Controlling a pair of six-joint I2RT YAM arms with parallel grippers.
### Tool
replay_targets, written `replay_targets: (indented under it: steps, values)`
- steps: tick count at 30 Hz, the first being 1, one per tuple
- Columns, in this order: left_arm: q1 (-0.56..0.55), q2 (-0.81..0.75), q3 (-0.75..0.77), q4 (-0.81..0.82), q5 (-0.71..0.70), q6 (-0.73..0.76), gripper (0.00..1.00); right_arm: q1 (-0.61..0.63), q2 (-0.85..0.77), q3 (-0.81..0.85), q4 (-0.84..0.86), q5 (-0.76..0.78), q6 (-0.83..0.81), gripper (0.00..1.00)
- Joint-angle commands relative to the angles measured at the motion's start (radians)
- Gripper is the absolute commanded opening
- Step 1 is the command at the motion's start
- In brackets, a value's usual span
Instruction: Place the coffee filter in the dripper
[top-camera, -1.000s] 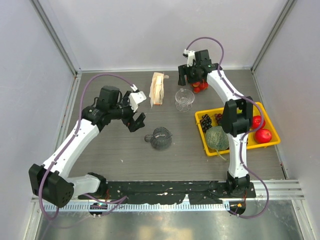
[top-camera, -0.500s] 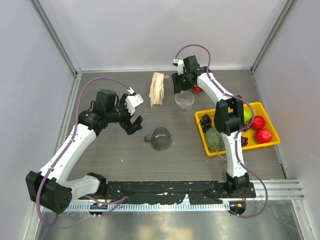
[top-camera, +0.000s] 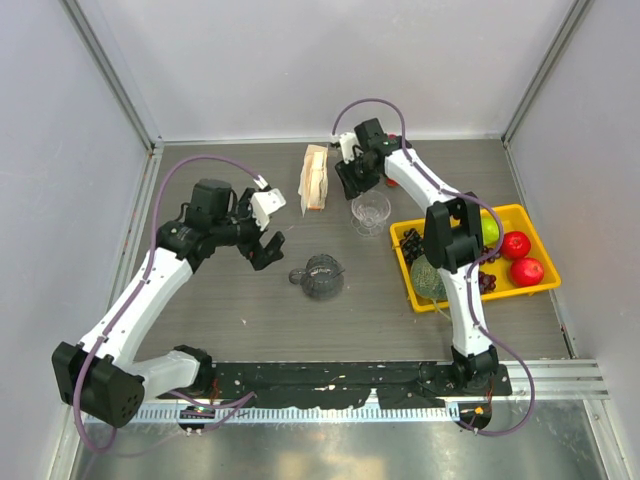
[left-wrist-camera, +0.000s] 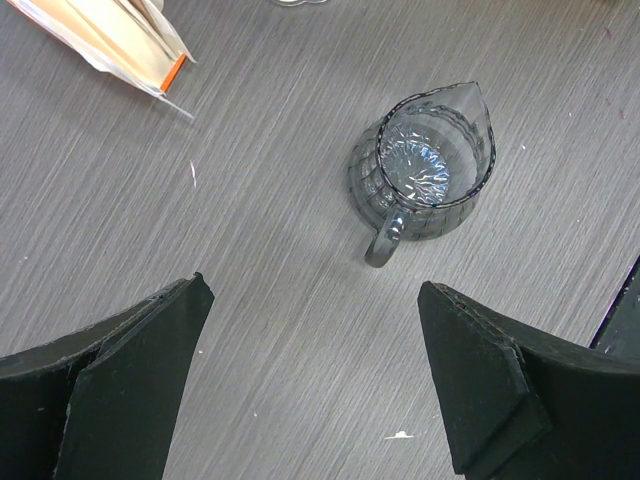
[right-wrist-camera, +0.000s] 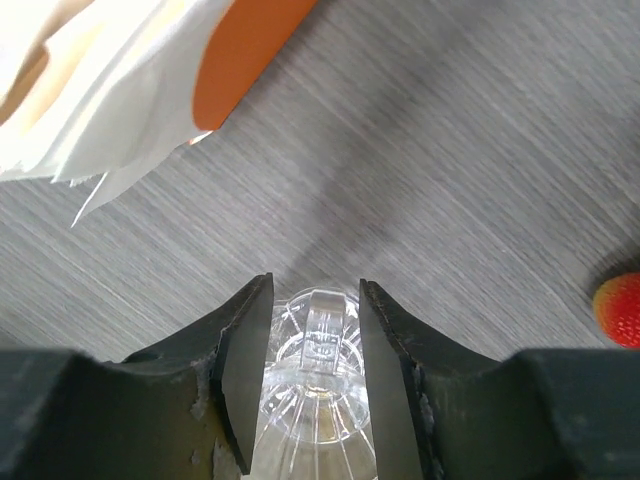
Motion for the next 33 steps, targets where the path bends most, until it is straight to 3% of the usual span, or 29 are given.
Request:
replay_targets:
  steps: [1,17,22,28,33]
  values:
    - [0.01,-0.019,0.006,0.029,0.02,0.012,0.97,0.032,-0.073,-0.025,-0.059,-0.013,-0.136,0.45]
    - [0.067,-0.005,0.01,0.062,0.072,-0.055,0.97,0.117,-0.195,-0.232,-0.059,0.01,-0.397,0.33]
    - [0.07,-0.011,0.006,0.065,0.075,-0.058,0.97,0.134,-0.218,-0.264,-0.058,0.052,-0.431,0.5]
    - [0.076,-0.009,0.004,0.074,0.083,-0.063,0.97,0.134,-0.226,-0.263,-0.07,0.104,-0.459,0.47]
    - [0.111,0.004,0.006,0.1,0.109,-0.109,0.97,0.143,-0.235,-0.267,-0.088,0.099,-0.491,0.36]
